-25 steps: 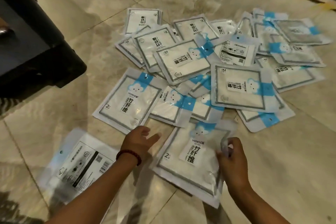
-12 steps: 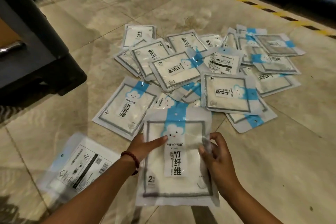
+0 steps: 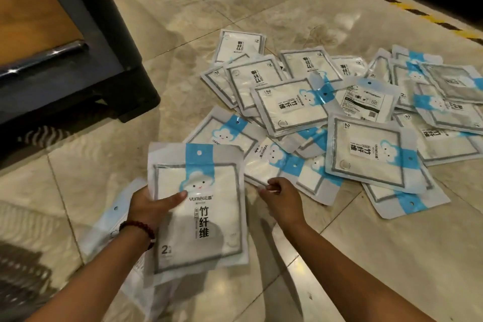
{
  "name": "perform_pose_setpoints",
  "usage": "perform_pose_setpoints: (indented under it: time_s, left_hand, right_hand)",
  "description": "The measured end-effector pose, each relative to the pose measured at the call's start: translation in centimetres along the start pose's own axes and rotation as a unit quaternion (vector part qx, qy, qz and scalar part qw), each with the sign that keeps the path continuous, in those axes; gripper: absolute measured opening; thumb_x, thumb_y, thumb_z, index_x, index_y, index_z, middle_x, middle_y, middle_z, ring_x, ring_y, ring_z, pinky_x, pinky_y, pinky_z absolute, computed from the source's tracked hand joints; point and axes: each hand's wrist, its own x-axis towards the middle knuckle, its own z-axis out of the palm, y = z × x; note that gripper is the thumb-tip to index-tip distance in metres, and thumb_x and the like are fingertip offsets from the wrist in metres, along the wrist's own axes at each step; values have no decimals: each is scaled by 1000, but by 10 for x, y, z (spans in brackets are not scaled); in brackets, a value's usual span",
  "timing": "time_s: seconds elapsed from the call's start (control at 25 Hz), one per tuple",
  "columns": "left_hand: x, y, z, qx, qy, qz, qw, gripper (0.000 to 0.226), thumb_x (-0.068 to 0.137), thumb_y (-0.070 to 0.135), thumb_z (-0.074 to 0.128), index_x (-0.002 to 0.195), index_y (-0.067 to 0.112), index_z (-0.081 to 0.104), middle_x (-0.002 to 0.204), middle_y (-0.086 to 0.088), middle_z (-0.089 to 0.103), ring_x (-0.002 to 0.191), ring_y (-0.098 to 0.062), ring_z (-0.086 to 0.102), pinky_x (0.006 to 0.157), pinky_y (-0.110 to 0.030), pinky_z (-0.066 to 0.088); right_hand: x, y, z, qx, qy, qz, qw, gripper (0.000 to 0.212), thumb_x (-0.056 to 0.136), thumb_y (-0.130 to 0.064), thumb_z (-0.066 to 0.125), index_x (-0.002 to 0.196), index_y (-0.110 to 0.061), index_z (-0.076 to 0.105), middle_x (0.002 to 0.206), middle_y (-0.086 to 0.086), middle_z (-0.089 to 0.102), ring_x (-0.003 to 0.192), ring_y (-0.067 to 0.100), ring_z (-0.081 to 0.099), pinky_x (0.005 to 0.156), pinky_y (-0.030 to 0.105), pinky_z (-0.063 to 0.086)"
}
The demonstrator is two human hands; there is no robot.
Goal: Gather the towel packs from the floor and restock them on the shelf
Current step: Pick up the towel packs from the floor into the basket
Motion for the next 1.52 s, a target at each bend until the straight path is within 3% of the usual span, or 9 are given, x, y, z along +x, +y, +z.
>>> perform_pose_setpoints:
  time_s: [0.16,0.28,0.4,0.52,0.72,0.84,1.0,1.24,1.52]
  left_hand:
    - [13,-5,-39,25,108,-25,994,18,71,7,78,81,11,63,71,0,60,62,-12,55,64,-24,43]
    - [22,-15,-56,17,126,-48,991,26,71,11,79,92,11,65,72,2,62,64,-11,58,61,-21,43]
    - [22,-18,-64,29,140,-44,989,30,69,8,80,95,10,65,81,-5,63,63,-11,56,69,-25,43]
    - [24,-19,-68,10,148,-46,988,32,69,8,80,96,12,63,83,-5,62,65,-12,56,72,-26,43]
    - [23,-25,-54,-23,135,-94,986,26,69,14,81,89,12,64,82,-5,67,75,-20,64,78,-32,49]
    - [18,-21,-32,-34,110,-105,988,65,58,32,87,111,4,61,111,-16,66,97,-31,65,88,-42,51]
    - [9,-7,1,-101,39,-86,990,25,68,4,78,89,9,65,93,-11,69,68,-17,69,63,-28,57]
    - [-5,10,30,-65,5,-20,998,22,71,5,77,86,11,63,86,-6,67,80,-22,65,73,-29,50]
    - [-12,19,39,-119,-39,-98,987,74,79,55,63,133,7,47,133,-7,53,120,-25,51,104,-37,37]
  right_hand:
    - [40,-11,47,-106,-7,8,994,35,83,-40,66,95,-9,54,78,-1,50,85,21,51,57,23,35]
    - [67,-19,86,-184,21,67,980,61,74,-53,70,107,-3,55,107,13,58,106,31,53,79,32,42]
    - [75,-23,111,-230,46,139,962,59,77,-36,72,121,-4,48,130,18,40,122,34,38,98,38,38]
    - [69,-23,113,-176,77,138,972,34,85,-13,59,116,-3,50,129,19,38,122,36,38,99,40,38]
    - [42,-19,47,-58,107,-52,991,14,90,1,43,102,-5,44,92,12,52,87,29,53,70,38,47]
    - [18,-15,-13,-35,106,-144,983,21,90,-3,50,104,-18,46,90,0,57,85,24,58,74,47,53]
    - [-25,-17,-64,-2,96,-170,981,38,87,-1,54,113,-29,50,95,-17,57,89,16,59,79,47,54]
    - [-50,-34,-108,-7,123,-207,971,41,84,-1,58,113,-29,53,98,-16,57,88,10,57,70,24,50]
    - [-60,-43,-71,70,3,-110,992,45,86,6,55,106,-34,51,85,3,62,60,11,59,47,17,49]
